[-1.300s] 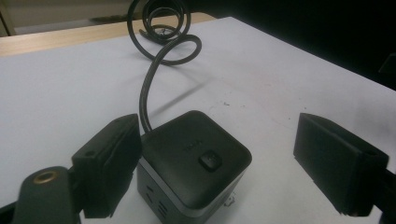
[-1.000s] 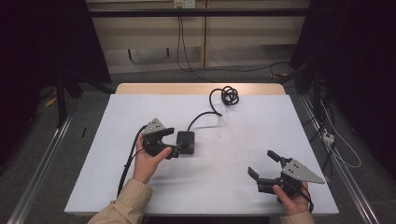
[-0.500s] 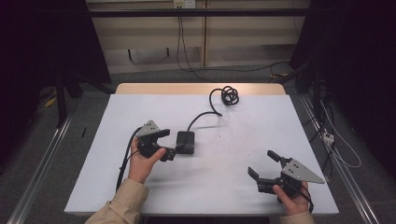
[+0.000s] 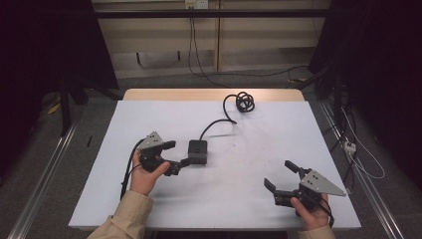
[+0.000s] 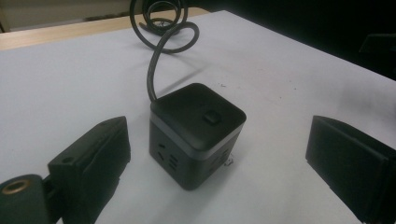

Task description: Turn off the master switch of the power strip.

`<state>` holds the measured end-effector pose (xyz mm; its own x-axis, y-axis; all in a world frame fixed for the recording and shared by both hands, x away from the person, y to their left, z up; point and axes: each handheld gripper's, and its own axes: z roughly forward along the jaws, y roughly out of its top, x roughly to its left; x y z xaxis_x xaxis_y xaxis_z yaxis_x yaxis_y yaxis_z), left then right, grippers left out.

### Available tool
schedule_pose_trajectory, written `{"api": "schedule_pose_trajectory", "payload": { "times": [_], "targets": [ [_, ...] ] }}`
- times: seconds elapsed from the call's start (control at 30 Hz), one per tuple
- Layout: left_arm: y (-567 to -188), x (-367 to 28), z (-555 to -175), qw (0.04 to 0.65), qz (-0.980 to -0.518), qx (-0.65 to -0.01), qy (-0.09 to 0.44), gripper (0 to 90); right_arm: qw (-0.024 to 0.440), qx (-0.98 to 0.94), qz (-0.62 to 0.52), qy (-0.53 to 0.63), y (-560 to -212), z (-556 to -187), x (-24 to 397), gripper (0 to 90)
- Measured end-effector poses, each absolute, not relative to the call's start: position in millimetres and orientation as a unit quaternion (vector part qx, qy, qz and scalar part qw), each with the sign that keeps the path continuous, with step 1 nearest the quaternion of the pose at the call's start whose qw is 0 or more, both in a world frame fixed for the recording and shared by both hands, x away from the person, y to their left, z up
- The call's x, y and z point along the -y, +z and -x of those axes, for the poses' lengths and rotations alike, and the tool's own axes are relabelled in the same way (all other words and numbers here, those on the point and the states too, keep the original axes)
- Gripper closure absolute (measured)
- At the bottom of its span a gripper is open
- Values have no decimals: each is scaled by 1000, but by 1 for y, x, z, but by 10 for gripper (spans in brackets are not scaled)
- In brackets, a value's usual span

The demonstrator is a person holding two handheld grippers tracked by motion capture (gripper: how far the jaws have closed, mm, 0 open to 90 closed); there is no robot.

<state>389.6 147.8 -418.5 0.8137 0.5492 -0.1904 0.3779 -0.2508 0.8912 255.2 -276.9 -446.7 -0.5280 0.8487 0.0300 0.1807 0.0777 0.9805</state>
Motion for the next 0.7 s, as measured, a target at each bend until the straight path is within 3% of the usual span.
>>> {"api": "schedule_pose_trajectory", "payload": {
  "times": [0.7],
  "targets": [
    [-420,-183,-375,532,-786,-302,95,62,298,-671,-383,561,-447,-255,277,56]
  ]
}}
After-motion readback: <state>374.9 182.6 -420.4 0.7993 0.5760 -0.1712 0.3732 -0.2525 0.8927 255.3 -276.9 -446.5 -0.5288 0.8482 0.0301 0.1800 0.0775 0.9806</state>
